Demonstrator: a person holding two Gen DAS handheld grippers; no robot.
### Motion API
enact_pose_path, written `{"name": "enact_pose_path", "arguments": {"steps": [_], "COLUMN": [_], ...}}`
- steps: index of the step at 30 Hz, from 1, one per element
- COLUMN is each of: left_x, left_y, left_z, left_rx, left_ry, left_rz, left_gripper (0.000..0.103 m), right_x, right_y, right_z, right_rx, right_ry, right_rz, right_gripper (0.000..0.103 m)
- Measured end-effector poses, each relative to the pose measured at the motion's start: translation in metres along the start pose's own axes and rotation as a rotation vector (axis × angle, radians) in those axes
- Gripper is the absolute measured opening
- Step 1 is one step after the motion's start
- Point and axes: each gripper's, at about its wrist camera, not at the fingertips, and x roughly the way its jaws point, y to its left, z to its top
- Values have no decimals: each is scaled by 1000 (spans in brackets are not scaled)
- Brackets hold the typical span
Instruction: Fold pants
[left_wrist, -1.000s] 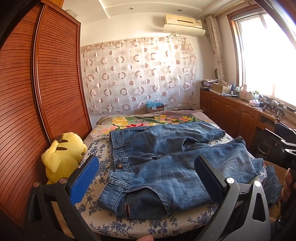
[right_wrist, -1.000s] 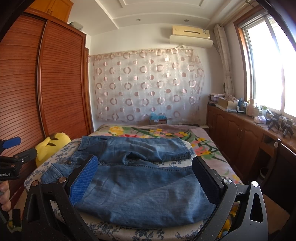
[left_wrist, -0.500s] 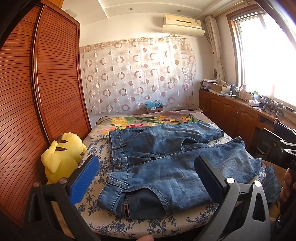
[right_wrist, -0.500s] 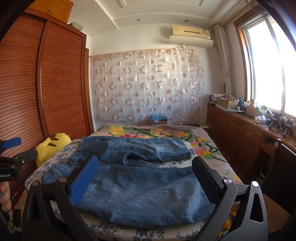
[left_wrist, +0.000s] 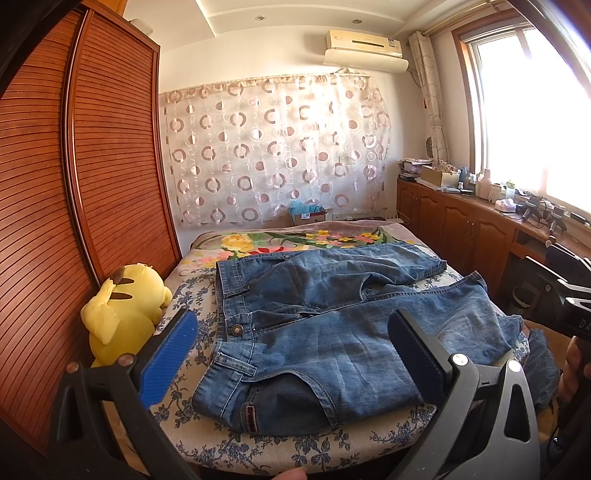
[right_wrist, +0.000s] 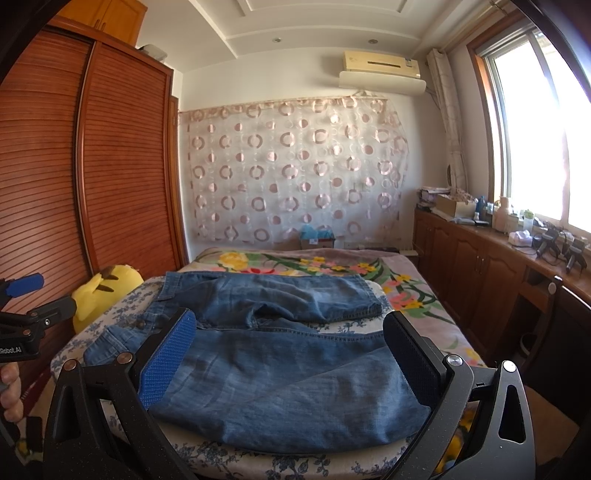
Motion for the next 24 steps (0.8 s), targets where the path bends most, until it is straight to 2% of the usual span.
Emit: {"name": "enact_pose_path", "arguments": {"steps": [17,24], "left_x": [-5,6], "left_y": [-19,-15], "left_z": [4,-8], "left_rx": [1,-9], "left_ry": [9,32], "left_rz": [0,-3], "left_gripper": [103,103], "right_x": [-1,-4], "right_y": [4,8], "right_z": [0,-10], "right_rx": [0,3], "right_ry": [5,30], "right_rz": [1,-10], "right_gripper": [103,103]}}
